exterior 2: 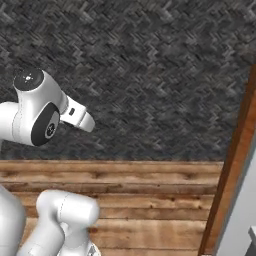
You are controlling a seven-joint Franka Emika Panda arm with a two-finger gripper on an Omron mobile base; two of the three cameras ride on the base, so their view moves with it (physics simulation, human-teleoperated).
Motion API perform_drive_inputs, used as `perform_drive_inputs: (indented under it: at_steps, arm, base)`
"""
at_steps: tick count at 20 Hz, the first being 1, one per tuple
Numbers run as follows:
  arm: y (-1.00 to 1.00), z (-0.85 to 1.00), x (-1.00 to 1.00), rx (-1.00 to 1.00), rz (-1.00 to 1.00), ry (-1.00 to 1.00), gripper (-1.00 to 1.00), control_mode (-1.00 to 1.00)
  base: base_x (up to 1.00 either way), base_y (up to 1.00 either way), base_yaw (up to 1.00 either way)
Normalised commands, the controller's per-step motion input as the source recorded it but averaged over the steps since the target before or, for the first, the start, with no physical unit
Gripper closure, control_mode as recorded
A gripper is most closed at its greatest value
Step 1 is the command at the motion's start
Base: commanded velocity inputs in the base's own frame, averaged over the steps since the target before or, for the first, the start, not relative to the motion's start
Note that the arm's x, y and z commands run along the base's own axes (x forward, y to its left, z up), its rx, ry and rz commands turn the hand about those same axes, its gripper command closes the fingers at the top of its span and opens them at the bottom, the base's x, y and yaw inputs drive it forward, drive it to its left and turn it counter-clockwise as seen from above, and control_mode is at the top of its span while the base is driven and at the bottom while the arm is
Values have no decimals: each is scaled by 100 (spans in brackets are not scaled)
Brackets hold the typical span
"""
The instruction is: Open the fridge, remove the apple, avocado, and fish, and place them on any counter.
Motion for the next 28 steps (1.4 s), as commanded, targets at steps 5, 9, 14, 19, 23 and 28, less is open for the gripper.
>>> perform_drive_inputs:
  at_steps: [5, 9, 14, 19, 23, 28]
  arm:
    - [0, 0, 0, 0, 0, 0, 100, 100]
    - [0, 0, 0, 0, 0, 0, 100, 100]
    - [0, 0, 0, 0, 0, 0, 100, 100]
    - [0, 0, 0, 0, 0, 0, 100, 100]
    - [0, 0, 0, 0, 0, 0, 100, 100]
    - [0, 0, 0, 0, 0, 0, 100, 100]
  base:
    - [-6, 0, 100]
    - [-4, 0, 100]
    - [-1, 0, 100]
    - [-6, 0, 100]
    - [-3, 1, 100]
    - [16, 7, 76]
